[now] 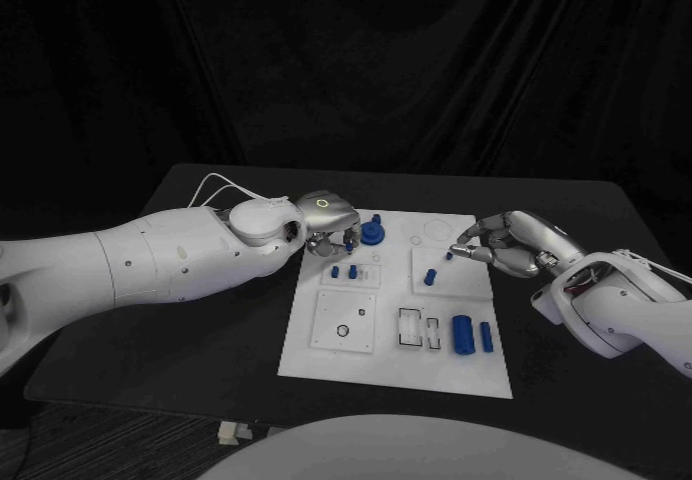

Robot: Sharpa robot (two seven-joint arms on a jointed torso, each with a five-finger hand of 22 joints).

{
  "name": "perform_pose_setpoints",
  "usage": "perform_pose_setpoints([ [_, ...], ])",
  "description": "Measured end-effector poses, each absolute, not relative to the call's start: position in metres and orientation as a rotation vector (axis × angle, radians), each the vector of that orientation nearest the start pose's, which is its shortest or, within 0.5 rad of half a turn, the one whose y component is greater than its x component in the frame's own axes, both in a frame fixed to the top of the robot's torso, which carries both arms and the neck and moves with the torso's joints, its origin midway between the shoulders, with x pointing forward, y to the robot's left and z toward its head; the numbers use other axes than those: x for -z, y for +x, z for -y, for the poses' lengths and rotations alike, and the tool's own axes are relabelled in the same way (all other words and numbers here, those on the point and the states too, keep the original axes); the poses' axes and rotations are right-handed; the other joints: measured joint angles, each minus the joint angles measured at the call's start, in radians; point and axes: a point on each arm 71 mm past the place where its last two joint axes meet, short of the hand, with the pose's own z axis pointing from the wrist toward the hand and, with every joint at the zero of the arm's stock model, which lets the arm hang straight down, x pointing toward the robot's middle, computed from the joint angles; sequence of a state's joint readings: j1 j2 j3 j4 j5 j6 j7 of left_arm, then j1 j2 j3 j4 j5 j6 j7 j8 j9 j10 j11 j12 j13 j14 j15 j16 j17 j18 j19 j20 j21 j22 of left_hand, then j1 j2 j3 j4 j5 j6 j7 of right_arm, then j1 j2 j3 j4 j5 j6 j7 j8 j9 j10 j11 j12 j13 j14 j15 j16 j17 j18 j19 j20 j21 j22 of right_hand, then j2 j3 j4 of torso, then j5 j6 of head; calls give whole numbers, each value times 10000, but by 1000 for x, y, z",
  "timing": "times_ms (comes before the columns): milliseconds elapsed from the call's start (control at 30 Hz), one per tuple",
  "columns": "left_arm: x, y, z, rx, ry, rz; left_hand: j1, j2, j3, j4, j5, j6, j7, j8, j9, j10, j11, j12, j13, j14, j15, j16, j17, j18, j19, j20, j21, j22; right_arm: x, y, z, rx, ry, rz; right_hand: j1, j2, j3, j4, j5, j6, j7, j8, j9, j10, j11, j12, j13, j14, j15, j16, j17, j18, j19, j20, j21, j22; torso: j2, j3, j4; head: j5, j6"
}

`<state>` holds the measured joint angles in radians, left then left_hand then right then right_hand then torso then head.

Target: Assemble the parts on the task board

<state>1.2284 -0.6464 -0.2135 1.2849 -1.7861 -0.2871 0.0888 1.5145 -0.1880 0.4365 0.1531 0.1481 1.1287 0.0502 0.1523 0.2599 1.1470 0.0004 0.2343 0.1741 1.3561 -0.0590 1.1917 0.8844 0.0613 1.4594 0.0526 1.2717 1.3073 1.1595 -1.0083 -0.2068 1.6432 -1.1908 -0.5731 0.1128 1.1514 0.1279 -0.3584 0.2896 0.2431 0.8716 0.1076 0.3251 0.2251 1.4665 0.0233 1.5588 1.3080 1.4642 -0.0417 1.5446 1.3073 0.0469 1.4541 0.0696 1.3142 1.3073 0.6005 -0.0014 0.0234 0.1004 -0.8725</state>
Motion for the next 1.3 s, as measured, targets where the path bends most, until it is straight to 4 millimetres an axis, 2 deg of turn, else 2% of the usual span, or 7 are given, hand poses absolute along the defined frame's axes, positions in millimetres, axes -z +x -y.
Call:
perform_pose_setpoints([
  [1300, 253, 498, -152, 5451, 7456, -16981, 0, 0, 83, -84, -1, -179, -36, -130, -12, -1, 1, -186, -39, -73, 1, -116, -160, 1, -47, -27, -119, 0, 232, 425, 247, -8285, 701, -16257, 31, 31, 0, 0, 0, 0, 0, 0, 0, 0, 0, 1, -4, 0, 0, 0, 0, 0, 1, 1, 0, 5, -1, 3, 1, -24, 0],
])
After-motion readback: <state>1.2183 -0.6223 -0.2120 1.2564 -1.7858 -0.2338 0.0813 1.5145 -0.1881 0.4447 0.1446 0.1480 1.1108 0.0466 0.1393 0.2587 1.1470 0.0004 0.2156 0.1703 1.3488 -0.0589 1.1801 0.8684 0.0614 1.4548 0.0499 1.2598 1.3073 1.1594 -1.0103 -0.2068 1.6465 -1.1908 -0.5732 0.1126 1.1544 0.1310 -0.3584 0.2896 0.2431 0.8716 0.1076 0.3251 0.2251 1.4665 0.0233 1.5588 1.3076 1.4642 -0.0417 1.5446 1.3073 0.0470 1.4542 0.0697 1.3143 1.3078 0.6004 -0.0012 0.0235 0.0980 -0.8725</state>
